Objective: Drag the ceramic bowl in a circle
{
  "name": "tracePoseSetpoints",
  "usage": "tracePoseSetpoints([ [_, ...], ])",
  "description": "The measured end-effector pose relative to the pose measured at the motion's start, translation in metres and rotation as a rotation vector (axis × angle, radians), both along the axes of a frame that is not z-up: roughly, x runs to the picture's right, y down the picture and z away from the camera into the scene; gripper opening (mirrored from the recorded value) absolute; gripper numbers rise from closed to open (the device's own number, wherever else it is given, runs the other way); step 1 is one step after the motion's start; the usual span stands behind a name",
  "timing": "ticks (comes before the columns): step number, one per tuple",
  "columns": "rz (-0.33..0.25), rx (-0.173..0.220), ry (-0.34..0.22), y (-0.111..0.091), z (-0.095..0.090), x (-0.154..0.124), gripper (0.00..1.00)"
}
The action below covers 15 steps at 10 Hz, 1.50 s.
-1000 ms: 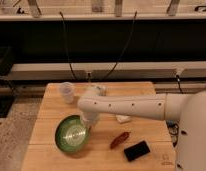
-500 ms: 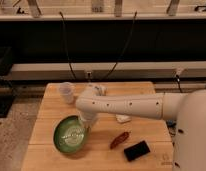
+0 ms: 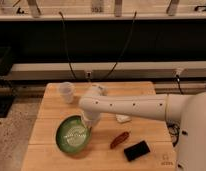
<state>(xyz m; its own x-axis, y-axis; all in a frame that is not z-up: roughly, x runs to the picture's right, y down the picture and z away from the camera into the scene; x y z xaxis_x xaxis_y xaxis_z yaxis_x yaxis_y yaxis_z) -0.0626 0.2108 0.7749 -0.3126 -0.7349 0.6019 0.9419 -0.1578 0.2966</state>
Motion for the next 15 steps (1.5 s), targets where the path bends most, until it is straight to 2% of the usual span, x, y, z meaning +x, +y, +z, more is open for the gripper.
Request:
tracePoseSetpoints([
  [4,-0.006,-0.002,-0.005,0.001,0.000,-0.017,0.04],
  [10,0.020,-0.011,0.002,0.003,0.001,0.007,0.04],
  [15,0.000,-0.012,-0.010,0.003,0.002,-0.002,0.04],
])
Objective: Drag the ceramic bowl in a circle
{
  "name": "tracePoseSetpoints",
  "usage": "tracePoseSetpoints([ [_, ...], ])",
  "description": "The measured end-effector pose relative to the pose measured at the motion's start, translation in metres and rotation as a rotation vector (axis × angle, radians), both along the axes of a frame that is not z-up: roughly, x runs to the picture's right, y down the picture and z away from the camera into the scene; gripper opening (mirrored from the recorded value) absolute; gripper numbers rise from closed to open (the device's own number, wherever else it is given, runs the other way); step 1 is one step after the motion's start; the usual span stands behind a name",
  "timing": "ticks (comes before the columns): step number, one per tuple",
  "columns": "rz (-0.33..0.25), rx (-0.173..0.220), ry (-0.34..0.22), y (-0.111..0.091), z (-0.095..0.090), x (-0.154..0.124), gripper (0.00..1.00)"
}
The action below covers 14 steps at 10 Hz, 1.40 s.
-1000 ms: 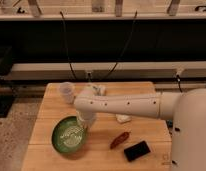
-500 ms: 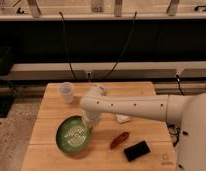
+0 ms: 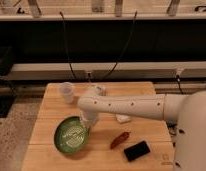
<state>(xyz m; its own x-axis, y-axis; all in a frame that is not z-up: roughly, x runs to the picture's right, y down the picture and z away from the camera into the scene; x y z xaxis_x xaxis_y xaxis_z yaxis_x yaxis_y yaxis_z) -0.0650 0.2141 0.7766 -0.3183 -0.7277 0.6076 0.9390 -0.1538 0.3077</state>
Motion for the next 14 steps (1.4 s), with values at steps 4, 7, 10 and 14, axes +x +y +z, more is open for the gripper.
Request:
tracePoseSetpoints([
  [4,-0.002,-0.006,-0.001,0.002,0.001,-0.001,0.04],
  [7,-0.001,-0.008,-0.004,0.003,0.001,-0.006,0.04],
  [10,0.006,-0.013,0.000,0.004,0.002,0.004,0.04],
  [14,0.012,-0.018,-0.001,0.004,0.002,0.009,0.04],
])
